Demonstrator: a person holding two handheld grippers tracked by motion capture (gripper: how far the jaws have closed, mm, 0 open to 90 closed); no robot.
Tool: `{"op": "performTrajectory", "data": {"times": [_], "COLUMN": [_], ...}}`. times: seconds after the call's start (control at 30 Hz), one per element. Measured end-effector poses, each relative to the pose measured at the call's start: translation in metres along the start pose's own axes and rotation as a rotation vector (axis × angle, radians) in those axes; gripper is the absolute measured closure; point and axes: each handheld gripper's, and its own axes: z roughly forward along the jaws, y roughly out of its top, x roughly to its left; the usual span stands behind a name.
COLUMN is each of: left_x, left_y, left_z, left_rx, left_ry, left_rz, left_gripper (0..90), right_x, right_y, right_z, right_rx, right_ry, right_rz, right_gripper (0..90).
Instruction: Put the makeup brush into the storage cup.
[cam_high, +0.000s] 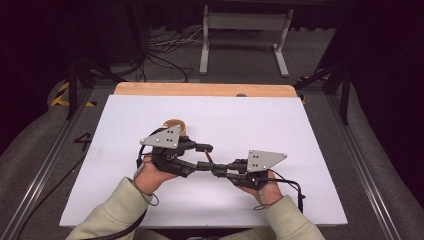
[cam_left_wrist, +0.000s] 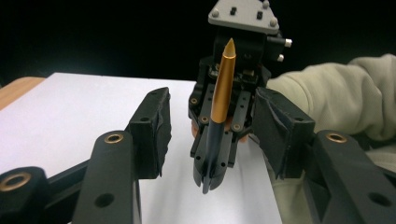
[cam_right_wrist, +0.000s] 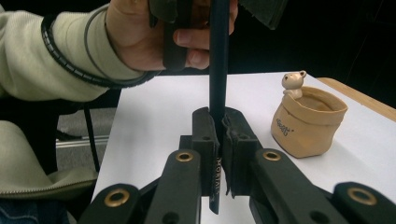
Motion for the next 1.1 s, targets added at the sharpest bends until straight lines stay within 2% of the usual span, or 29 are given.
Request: {"op": "performTrajectory", "data": {"times": [0.3, 0.6, 0.73, 0.87, 0.93, 1.0, 1.1], "left_x": [-0.002, -0.003, -0.003, -0.002, -0.003, -0.004, -0.005], "left_y": [-0.012, -0.014, -0.017, -0.019, -0.02, -0.02, -0.019], "left_z": [0.003, 0.006, 0.009, 0.01, 0.01, 0.009, 0.008], "left_rx": [-0.062, -0.079, -0.088, -0.091, -0.093, -0.11, -0.11], "left_ry": [0.026, 0.034, 0.047, 0.034, 0.048, 0.052, 0.061], "left_rz": [-0.001, 0.006, 0.026, 0.001, -0.011, -0.024, -0.02], "left_gripper": [46.3, 47.1, 47.6, 53.7, 55.4, 63.6, 73.1], "right_x": [0.002, 0.004, 0.004, 0.004, 0.004, 0.004, 0.003], "right_y": [-0.003, -0.006, -0.007, -0.007, -0.007, -0.008, -0.009], "right_z": [0.002, 0.007, 0.007, 0.007, 0.007, 0.008, 0.008], "right_rx": [-0.042, -0.06, -0.07, -0.085, -0.084, -0.079, -0.078], "right_ry": [-0.033, -0.035, -0.049, -0.054, -0.056, -0.061, -0.068], "right_rz": [0.002, 0.008, 0.004, 0.009, 0.01, 0.015, 0.026], "right_gripper": [84.4, 84.3, 84.3, 84.2, 84.2, 84.1, 84.1]}}
